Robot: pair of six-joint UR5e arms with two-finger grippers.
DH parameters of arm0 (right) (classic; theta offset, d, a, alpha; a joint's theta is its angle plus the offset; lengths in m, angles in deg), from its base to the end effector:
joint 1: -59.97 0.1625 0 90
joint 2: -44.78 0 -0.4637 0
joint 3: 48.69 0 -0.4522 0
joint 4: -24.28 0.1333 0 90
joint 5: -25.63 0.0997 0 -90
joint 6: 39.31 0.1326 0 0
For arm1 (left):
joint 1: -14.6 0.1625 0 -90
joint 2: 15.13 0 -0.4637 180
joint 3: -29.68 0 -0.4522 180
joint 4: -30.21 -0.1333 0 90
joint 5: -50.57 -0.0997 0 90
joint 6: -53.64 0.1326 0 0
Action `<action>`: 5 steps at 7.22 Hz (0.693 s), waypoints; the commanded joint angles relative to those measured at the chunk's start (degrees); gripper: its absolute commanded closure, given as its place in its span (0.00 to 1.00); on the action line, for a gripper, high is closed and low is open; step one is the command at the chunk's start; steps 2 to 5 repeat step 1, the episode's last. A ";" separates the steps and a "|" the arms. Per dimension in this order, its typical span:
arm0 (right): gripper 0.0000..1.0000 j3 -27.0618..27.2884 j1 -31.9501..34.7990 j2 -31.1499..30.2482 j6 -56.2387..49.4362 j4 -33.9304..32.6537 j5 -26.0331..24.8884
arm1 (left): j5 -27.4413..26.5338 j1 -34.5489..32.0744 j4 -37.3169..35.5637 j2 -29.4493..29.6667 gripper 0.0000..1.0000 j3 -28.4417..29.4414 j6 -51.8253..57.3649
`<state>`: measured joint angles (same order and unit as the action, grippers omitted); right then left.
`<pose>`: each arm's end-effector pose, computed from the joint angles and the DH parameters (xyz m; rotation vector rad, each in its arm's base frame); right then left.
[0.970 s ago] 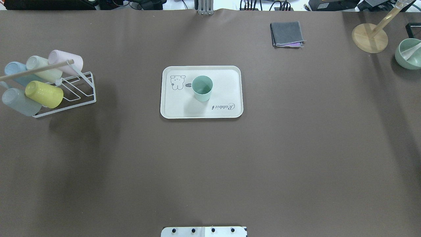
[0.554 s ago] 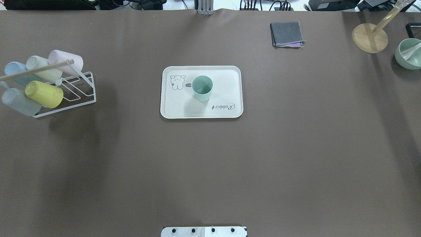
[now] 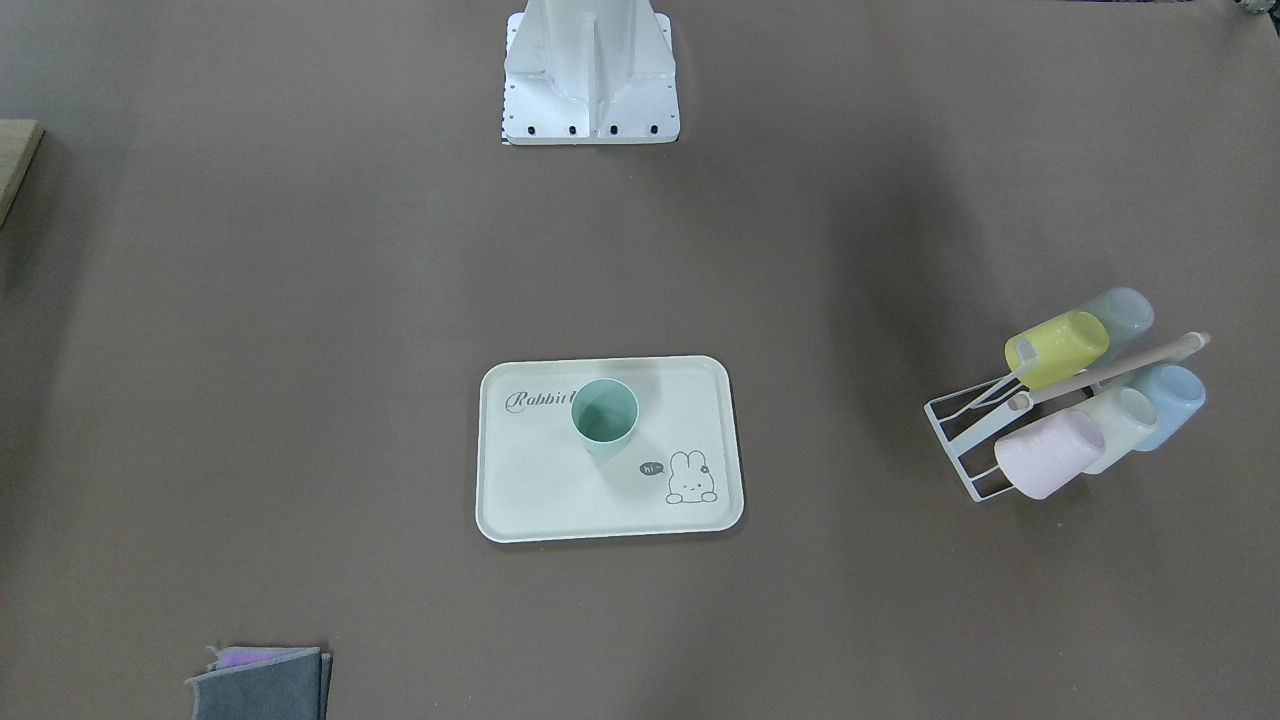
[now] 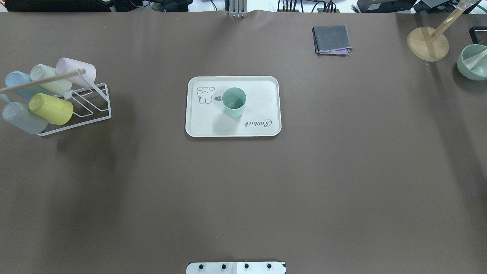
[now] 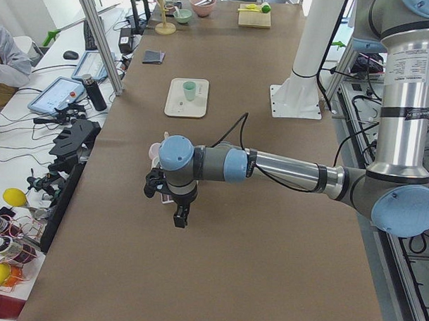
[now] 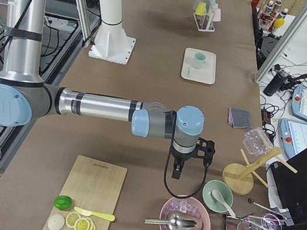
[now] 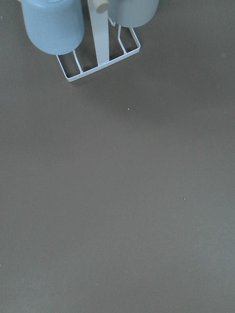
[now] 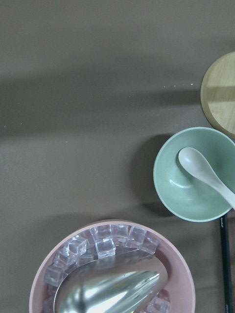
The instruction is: Pick up and place green cup on tray
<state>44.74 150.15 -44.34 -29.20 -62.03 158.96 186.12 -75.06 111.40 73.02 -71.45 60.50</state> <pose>0.0441 -0.5701 0.6738 0.0671 -0.7640 0.1179 -0.0355 -0.5320 0.6451 0.0530 0.7938 0.1222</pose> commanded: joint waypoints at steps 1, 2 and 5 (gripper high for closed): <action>0.00 -0.09 0.00 0.00 0.00 0.00 -0.09 | 0.07 -0.08 -0.06 -0.34 0.01 -0.12 0.00; 0.00 -0.09 0.00 0.00 0.00 0.00 -0.09 | 0.07 -0.08 -0.06 -0.34 0.01 -0.12 0.00; 0.00 -0.09 0.00 0.00 0.00 0.00 -0.09 | 0.07 -0.08 -0.06 -0.34 0.01 -0.12 0.00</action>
